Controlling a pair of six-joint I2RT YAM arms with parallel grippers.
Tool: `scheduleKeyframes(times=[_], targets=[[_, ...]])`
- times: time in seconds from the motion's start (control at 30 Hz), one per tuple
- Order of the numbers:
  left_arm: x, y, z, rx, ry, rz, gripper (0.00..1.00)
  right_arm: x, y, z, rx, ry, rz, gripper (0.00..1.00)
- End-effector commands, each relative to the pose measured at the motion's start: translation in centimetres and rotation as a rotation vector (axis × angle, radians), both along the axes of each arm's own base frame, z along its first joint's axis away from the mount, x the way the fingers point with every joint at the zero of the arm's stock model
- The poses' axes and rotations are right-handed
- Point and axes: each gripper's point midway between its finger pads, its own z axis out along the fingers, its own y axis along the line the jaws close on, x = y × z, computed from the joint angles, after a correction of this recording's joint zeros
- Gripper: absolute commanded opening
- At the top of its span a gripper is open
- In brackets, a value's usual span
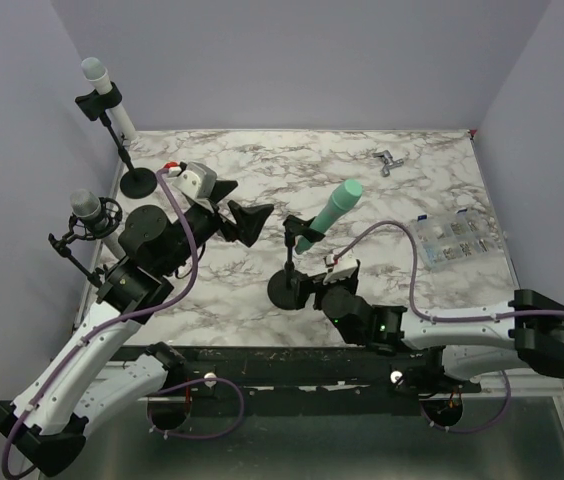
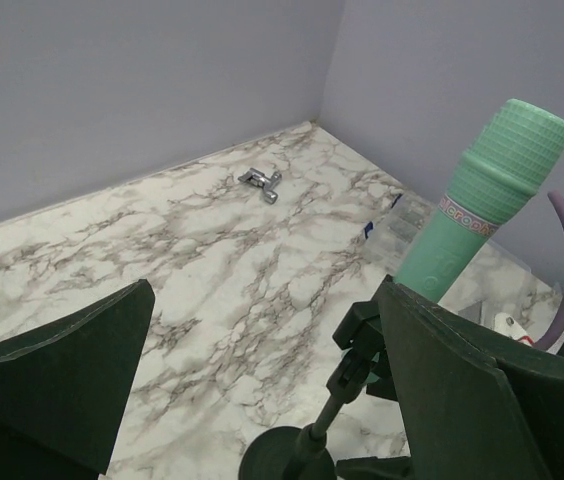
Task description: Remove the microphone from the stand
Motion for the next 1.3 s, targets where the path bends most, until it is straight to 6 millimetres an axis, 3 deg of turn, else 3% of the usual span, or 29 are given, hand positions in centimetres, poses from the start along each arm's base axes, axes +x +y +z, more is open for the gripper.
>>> scheduleKeyframes(times=[0.0,0.2,0.33,0.57,0.8,0.87,0.97,1.1,1.27], targets=[[-0.9,-1.2,0.5,0.014,-0.019,-0.081,0.99,-2.5,-3.5,-3.8,0.015,0.189,-0.041,1.00],[-1.4,-2.1,0.1,0.028,-0.029,-0.139,0.99,-3.0,-8.0,-4.8,0.109,0.264,-0.242,1.00],[-2.8,-3.4,-0.3,0.058,-0.078,-0.251,0.99,-2.9,-7.9,-1.9,0.121,0.229,-0.193,1.00],[-3.0,-3.7,-0.9,0.087,-0.102,-0.265,0.99,-3.5,-5.7,7.0,0.129,0.096,0.058,1.00],[-3.1,-4.2,-1.5,0.120,-0.103,-0.278,0.99,-3.7,-5.7,18.7,0.391,-0.101,0.151,1.00],[-3.2,-4.4,-1.7,0.132,-0.101,-0.276,0.99,-2.9,-5.7,20.3,0.401,-0.125,0.096,1.00],[-3.3,-4.8,-2.2,0.155,-0.097,-0.283,0.99,-1.9,-4.1,21.5,0.324,-0.143,0.071,1.00],[-3.8,-5.4,-2.6,0.178,-0.093,-0.304,0.99,0.1,-4.2,22.0,0.273,-0.116,-0.106,1.00],[-4.1,-5.7,-2.6,0.186,-0.091,-0.310,0.99,0.9,-4.7,22.8,0.327,-0.113,-0.194,1.00]])
